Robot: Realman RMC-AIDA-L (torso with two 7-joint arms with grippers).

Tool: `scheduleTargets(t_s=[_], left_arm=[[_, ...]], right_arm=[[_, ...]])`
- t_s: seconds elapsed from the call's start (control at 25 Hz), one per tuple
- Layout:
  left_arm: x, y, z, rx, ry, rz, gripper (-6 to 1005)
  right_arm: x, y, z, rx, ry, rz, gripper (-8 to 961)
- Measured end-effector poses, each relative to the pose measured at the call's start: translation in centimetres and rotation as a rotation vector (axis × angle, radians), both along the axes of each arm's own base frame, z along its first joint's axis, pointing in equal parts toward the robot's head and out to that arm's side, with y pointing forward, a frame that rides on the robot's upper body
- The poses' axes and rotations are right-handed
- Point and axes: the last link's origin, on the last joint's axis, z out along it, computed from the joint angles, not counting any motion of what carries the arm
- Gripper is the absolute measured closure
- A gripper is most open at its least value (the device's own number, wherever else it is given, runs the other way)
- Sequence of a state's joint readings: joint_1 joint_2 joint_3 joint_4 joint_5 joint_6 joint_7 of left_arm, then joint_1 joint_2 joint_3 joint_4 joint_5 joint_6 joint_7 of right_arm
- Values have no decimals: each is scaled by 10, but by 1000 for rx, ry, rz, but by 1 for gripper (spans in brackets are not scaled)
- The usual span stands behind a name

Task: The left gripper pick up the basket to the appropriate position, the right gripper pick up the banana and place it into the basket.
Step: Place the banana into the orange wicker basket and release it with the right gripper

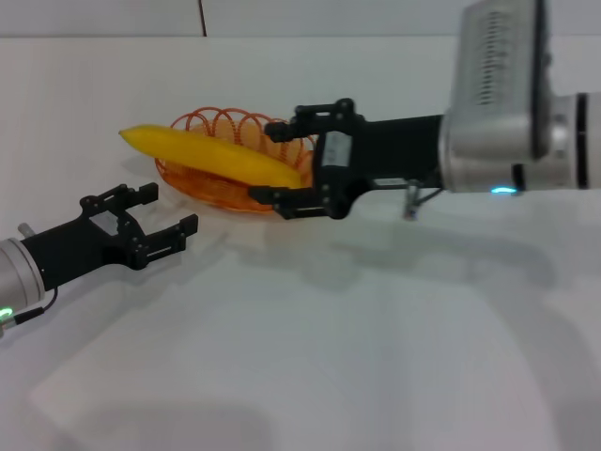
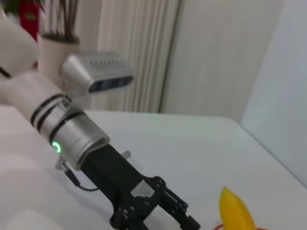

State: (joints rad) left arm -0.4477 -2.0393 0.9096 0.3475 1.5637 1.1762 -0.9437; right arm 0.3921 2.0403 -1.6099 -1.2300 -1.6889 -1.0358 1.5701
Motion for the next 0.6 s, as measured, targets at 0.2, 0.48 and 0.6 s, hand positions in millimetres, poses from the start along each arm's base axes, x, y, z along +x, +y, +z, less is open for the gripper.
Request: scheduleTargets(t_s=[0.2,0.48,0.6], left_arm=[[1,0,0,9,-5,-9,197],[1,-1,-1,13,-5,-12,197],[2,0,-1,13,-5,-14,197]], right_arm=[[23,6,7,-2,23,-68,242],[48,9,0,9,18,-121,242],[60,12,2,24,25,-158,241]])
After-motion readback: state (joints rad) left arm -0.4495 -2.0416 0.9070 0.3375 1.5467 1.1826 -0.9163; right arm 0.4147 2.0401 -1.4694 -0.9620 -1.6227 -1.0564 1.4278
